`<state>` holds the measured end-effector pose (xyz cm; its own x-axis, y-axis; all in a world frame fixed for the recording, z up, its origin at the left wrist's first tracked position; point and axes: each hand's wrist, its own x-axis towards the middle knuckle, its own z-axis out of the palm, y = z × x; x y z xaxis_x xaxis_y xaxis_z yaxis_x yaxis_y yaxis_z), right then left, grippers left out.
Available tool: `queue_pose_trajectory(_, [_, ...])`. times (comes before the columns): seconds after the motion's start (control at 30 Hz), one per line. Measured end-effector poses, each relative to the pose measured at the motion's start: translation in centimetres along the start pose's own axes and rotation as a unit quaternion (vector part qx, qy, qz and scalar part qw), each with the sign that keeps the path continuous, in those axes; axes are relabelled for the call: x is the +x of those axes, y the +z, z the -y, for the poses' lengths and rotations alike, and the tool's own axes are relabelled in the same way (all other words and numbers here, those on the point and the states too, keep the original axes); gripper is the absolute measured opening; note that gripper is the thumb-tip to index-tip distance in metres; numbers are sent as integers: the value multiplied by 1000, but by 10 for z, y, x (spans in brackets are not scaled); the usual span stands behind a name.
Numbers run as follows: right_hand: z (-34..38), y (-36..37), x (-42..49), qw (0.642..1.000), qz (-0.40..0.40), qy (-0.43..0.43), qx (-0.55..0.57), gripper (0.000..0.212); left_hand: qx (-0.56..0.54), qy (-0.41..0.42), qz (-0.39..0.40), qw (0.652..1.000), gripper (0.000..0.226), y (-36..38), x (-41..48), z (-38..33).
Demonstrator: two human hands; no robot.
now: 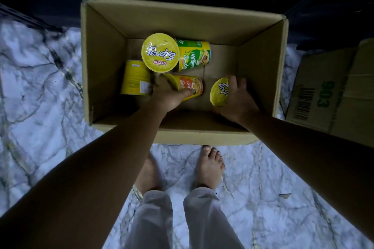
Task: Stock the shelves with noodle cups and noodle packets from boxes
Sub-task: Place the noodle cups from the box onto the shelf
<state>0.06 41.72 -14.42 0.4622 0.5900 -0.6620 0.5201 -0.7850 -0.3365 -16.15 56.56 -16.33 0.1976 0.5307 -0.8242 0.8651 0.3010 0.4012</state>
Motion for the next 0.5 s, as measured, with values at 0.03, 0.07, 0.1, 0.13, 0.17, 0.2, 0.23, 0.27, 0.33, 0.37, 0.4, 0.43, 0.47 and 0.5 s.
queue_pose_trajectory(0.03, [0,0,0,1000,0,-2,1,108,8,-3,-2,1000,112,2,2,1])
queue_pose_trajectory(0.07, [-1,-1,0,1000,1,-5,2,108,8,-13,-5,1000,113,2,2,1])
queue_pose_trajectory(0.1, [-1,-1,0,1000,0,-7,2,108,-3,-29,-4,1000,115,2,4,2])
queue_pose_trajectory(0.13, [-1,-1,-1,1000,-3,-9,3,109,-22,-44,-1,999,118,2,4,2])
queue_pose_trajectory(0.17, [-1,-1,-1,1000,-9,-10,7,109,-41,-54,0,998,120,1,4,3])
queue_pose_trajectory(0.2, [0,-1,-2,1000,-16,-8,14,110,-52,-60,-3,997,121,0,4,4])
queue_pose_trajectory(0.23, [2,-1,-2,999,-23,-6,23,111,-57,-58,-12,997,120,-2,2,4])
queue_pose_trajectory(0.27, [3,-1,-2,999,-27,-5,28,111,-56,-51,-29,997,117,-3,0,3])
queue_pose_trajectory(0.33, [5,-1,-1,999,-31,-17,27,111,-34,-26,-80,996,113,-4,-5,2])
queue_pose_trajectory(0.37, [5,-1,0,999,-31,-30,22,111,-10,-17,-105,994,113,-4,-9,1])
queue_pose_trajectory(0.4, [7,0,1,998,-30,-43,17,111,14,-9,-124,992,114,-6,-15,-1])
queue_pose_trajectory(0.43, [8,1,2,998,-27,-54,9,110,23,-1,-132,991,114,-6,-18,-2])
queue_pose_trajectory(0.47, [8,1,3,998,-21,-60,-2,110,21,9,-128,991,112,-5,-20,-2])
queue_pose_trajectory(0.5, [9,2,4,998,-17,-64,-15,109,16,16,-119,993,110,-5,-20,-1])
